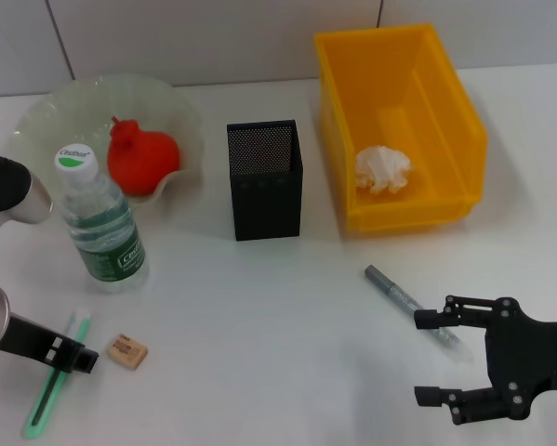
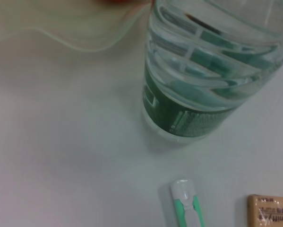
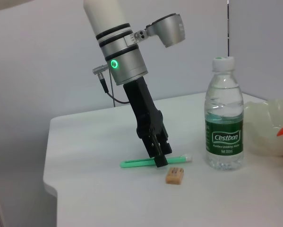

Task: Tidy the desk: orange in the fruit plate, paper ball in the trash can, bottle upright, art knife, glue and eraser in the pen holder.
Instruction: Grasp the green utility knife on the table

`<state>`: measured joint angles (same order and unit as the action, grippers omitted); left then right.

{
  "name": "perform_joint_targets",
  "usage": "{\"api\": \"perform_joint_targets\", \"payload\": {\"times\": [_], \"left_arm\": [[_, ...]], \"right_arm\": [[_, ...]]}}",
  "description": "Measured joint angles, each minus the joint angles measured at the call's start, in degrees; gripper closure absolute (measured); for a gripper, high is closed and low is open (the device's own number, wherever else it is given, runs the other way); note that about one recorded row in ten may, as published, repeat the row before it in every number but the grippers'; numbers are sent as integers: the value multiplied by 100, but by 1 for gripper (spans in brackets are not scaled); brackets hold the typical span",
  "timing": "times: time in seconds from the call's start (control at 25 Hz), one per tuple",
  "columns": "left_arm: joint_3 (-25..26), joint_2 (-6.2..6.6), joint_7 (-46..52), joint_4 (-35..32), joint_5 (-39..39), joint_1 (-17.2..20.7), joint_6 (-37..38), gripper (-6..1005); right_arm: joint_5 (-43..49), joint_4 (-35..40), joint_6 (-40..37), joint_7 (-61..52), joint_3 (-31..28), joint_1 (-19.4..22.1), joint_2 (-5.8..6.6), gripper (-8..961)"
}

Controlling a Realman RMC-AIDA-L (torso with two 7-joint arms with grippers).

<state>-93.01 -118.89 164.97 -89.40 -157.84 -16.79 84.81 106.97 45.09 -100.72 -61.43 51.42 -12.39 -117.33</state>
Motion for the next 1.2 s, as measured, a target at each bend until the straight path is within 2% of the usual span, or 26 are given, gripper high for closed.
{"api": "perform_joint_targets", "payload": {"times": [0.4, 0.68, 0.88, 1.2], "left_arm": [[38, -18, 2, 86, -99, -85, 25, 486], [16, -20, 6, 171, -106, -147, 44, 699], [-5, -21, 3, 181, -109, -163, 44, 698], [60, -5, 0, 256, -69, -258, 38, 797]], "right_arm": [[50, 0, 0, 0, 0, 8, -2, 135], [67, 0, -7, 0, 0, -1, -6, 135], [69, 0, -4, 0, 0, -8, -9, 135], [70, 0, 0, 0, 0, -4, -9, 135]]}}
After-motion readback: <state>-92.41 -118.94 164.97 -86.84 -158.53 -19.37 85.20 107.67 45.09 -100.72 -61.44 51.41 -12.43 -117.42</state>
